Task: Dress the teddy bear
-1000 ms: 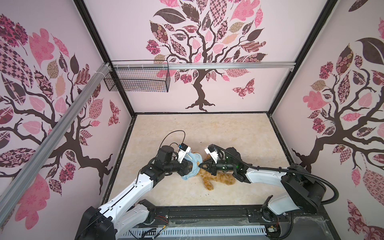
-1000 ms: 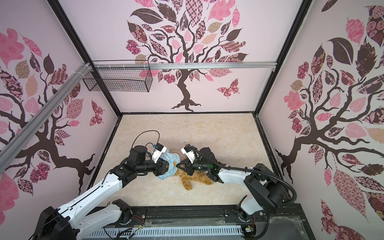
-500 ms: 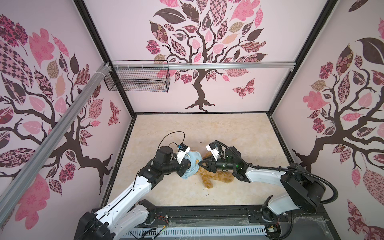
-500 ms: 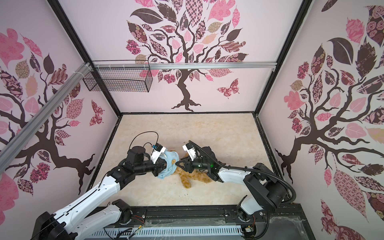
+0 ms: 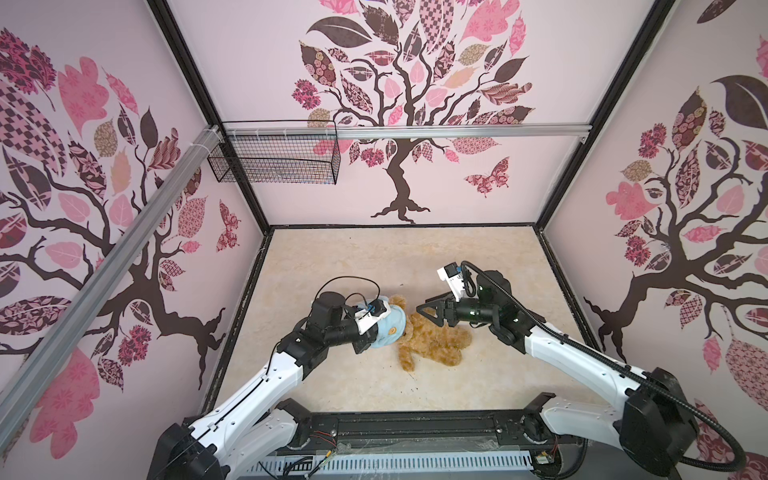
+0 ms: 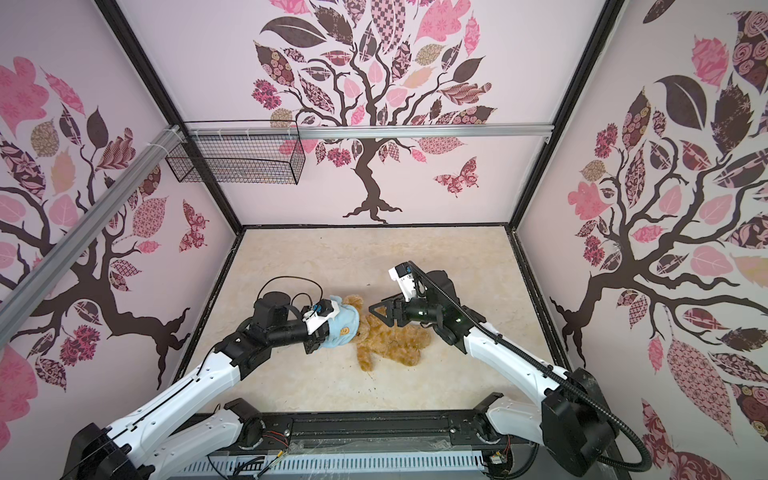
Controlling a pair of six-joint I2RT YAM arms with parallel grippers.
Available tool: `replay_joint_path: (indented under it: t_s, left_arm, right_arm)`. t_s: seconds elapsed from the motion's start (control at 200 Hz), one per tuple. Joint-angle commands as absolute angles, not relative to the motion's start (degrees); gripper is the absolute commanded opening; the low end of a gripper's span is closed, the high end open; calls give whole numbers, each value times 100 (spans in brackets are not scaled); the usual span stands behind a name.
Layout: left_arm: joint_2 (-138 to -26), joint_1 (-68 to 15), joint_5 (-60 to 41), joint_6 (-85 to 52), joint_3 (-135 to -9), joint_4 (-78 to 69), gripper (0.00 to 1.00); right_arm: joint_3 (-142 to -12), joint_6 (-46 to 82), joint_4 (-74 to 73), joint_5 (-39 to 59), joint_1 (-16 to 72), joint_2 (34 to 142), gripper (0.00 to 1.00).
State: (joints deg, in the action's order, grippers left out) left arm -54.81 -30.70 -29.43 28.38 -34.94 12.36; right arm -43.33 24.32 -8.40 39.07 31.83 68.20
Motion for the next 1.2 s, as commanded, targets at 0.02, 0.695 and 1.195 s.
replay_joint_path:
  t_s: [0.02,0.695,1.195]
  left_arm:
    - [-5425,-3086,-3171,3724,-3548,956,0]
    - [-5339,-3108,-3357,4114,-3445,1143,0]
    - [-5043,-3120,-3261,4097,-3385,1275,0]
  right_arm:
    - [-4471,3543,-1544,5202,3162,7035,66]
    - [-4761,4828,-2890,4935,3708,8322,36]
    - [-4458,5364,-3065,3715,3455,8250,0]
